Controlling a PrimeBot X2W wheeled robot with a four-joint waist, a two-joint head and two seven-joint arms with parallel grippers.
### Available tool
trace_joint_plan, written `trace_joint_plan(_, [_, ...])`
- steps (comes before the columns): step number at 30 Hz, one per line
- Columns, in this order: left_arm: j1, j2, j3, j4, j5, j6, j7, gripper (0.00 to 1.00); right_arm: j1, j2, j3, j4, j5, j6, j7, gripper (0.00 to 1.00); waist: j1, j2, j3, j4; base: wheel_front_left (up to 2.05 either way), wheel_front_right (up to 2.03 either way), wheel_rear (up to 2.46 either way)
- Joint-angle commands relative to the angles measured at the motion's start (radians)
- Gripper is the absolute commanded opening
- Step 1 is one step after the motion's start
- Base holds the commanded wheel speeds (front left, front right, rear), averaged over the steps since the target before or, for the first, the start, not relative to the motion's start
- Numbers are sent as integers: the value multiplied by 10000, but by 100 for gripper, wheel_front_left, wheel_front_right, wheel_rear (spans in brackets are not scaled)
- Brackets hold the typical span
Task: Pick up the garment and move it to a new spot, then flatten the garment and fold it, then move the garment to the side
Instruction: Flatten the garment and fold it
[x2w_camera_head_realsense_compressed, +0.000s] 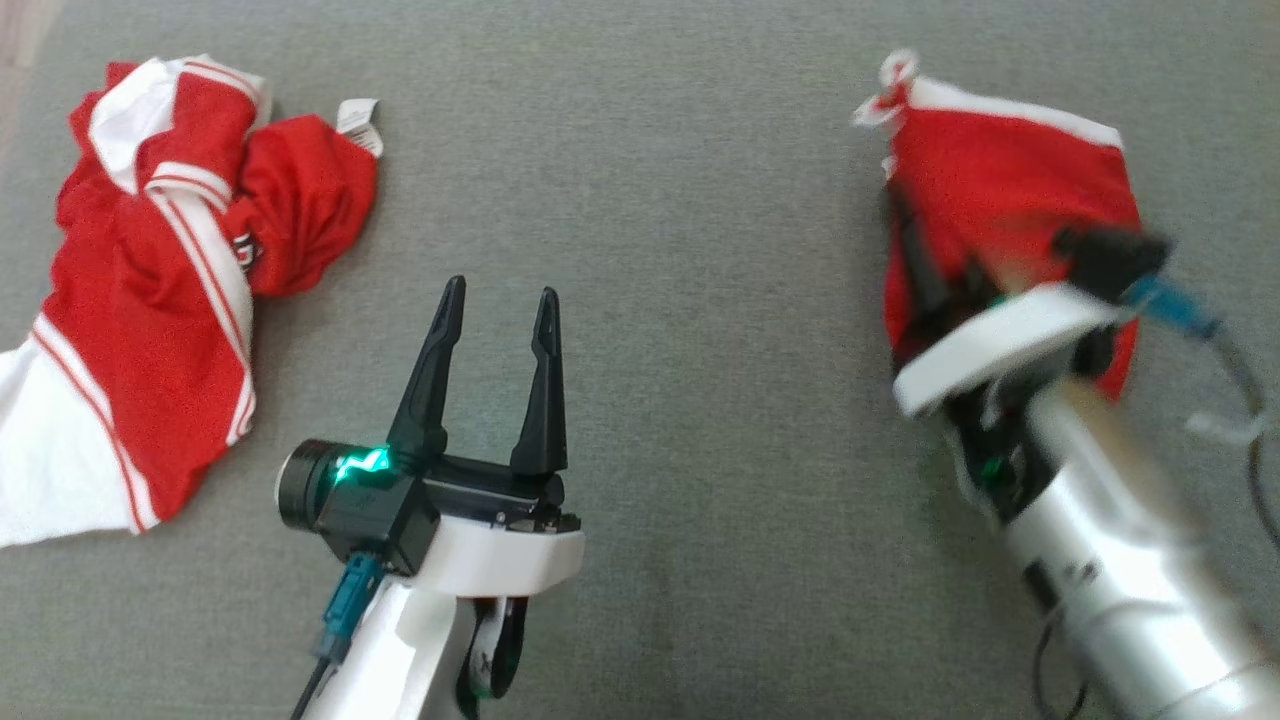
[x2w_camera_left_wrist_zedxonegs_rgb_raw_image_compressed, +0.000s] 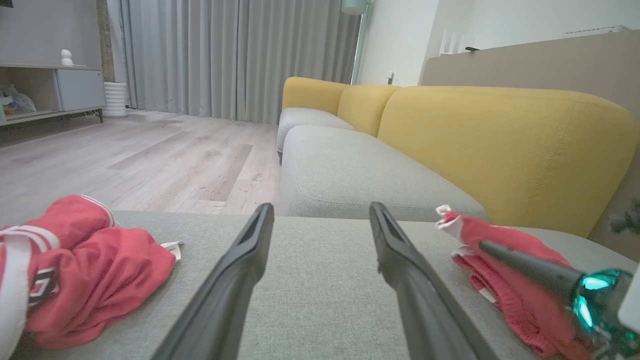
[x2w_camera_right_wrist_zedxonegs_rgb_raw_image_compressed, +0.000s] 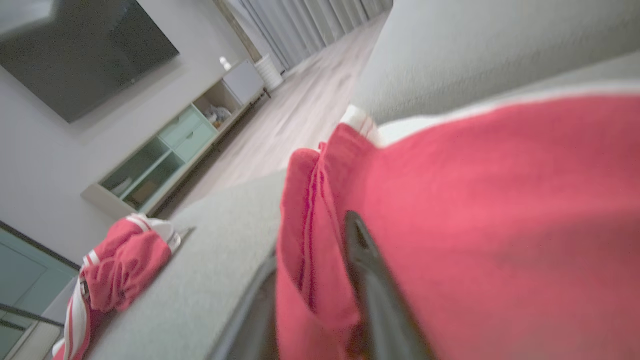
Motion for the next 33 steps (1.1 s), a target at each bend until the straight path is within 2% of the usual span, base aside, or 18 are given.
trace_joint_plan(1, [-96,-10,229,-348,-41,96,-51,100,259,218,86,-118,-299,-7,-37,100,0,0,-34,122,0,0,0])
trace_joint_plan(5, [37,-10,271,-310,-91,105,-51,100,652,564,47,-477,-757,-7,-350,100,0,0,-252,153,0,0,0])
trace_joint_plan(11, [515,-10,644,-363,-96,102,-51,100,1622,-15,-626,-2023,-1802,-7,-817,100,0,0,-977,-210,0,0,0])
trace_joint_plan(16, [1209,-10,1248,-784,203,172,-51,100,3088,-24,-2245,-3646,-3032,-7,-857,100,0,0,-1693,-708,0,0,0])
trace_joint_plan(19, [1729,-10,1476,-1069,367,170,-51,100,4162,10,-3090,-4355,-4254,-7,-859,100,0,0,-2078,-863,0,0,0])
trace_joint_plan(22, [2357,-10,1644,-1193,603,134,-51,100,5182,182,-3617,-4599,-5058,-7,-860,100,0,0,-2410,-980,0,0,0])
trace_joint_plan(25, [2913,-10,1743,-1125,787,70,-51,100,5995,157,-3632,-4458,-5854,-7,-860,100,0,0,-2667,-1028,0,0,0])
trace_joint_plan(33, [3623,-10,1926,-876,891,-108,-51,100,6883,650,-3960,-4410,-6525,-7,-861,100,0,0,-3014,-973,0,0,0])
